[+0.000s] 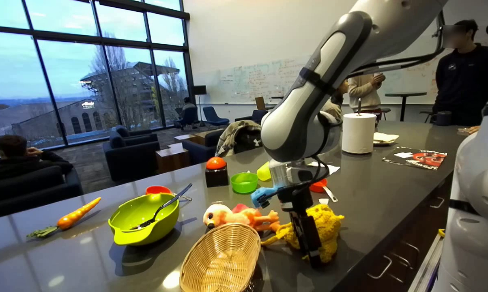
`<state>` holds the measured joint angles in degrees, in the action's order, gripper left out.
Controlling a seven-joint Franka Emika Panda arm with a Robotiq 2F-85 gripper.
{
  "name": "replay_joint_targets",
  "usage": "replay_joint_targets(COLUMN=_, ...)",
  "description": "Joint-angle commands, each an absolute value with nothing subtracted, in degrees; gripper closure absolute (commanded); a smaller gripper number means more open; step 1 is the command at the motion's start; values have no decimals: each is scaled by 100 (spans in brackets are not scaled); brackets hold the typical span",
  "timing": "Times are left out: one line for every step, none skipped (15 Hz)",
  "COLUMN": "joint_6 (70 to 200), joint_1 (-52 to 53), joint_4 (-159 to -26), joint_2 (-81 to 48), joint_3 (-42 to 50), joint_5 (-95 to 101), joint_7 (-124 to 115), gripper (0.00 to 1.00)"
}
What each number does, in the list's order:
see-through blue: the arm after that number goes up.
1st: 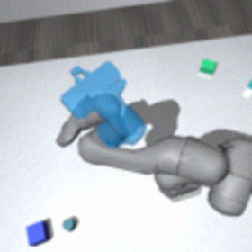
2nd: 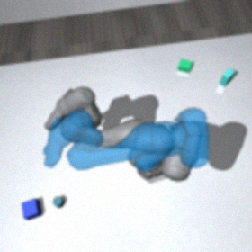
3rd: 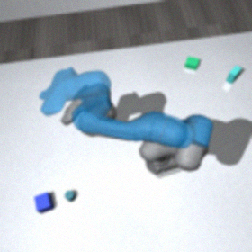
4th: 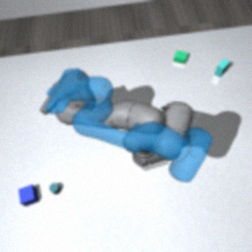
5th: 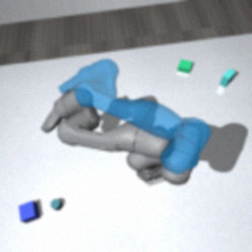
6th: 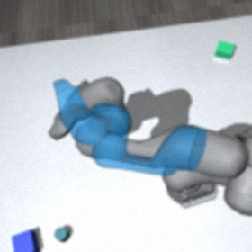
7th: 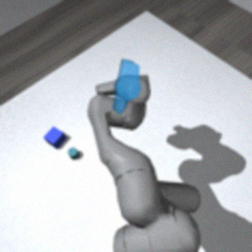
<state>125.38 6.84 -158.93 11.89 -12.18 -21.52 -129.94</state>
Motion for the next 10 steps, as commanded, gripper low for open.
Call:
replay_joint_targets(joint_6=12677, joint_1=492, joint_4=-15886, joint_2=960, joint_3=-1032, joint_5=-1802, joint_7=-13122, gripper=0)
replay_joint_targets(joint_6=12685, joint_1=440, joint_4=-15885, joint_2=893, joint_3=-982, joint_5=-1717, joint_7=-13152, gripper=0)
replay_joint_targets(joint_6=12715, joint_1=379, joint_4=-15885, joint_2=813, joint_3=-957, joint_5=-1503, joint_7=-13235, gripper=0)
replay_joint_targets(joint_6=12696, joint_1=343, joint_4=-15884, joint_2=749, joint_3=-910, joint_5=-1417, joint_7=-13262, gripper=0)
replay_joint_targets(joint_6=12742, joint_1=313, joint_4=-15874, joint_2=692, joint_3=-883, joint_5=-1309, joint_7=-13325, gripper=0)
replay_joint_targets(joint_6=12836, joint_1=334, joint_4=-16137, joint_2=885, joint_3=-877, joint_5=-1339, joint_7=-13338, gripper=0)
replay_joint_targets(joint_6=12863, joint_1=347, joint_4=-16126, joint_2=886, joint_3=-883, joint_5=-1349, joint_7=-13365, gripper=0)
replay_joint_targets(joint_6=12814, joint_1=331, joint_4=-15943, joint_2=741, joint_3=-883, joint_5=-1303, joint_7=-13453, gripper=0)
replay_joint_targets(joint_6=12821, joint_1=328, joint_4=-15918, joint_2=718, joint_3=-881, joint_5=-1289, joint_7=-13510, gripper=0)
replay_joint_targets(joint_6=12840, joint_1=331, joint_4=-15983, joint_2=766, joint_3=-873, joint_5=-1332, joint_7=-13545, gripper=0)
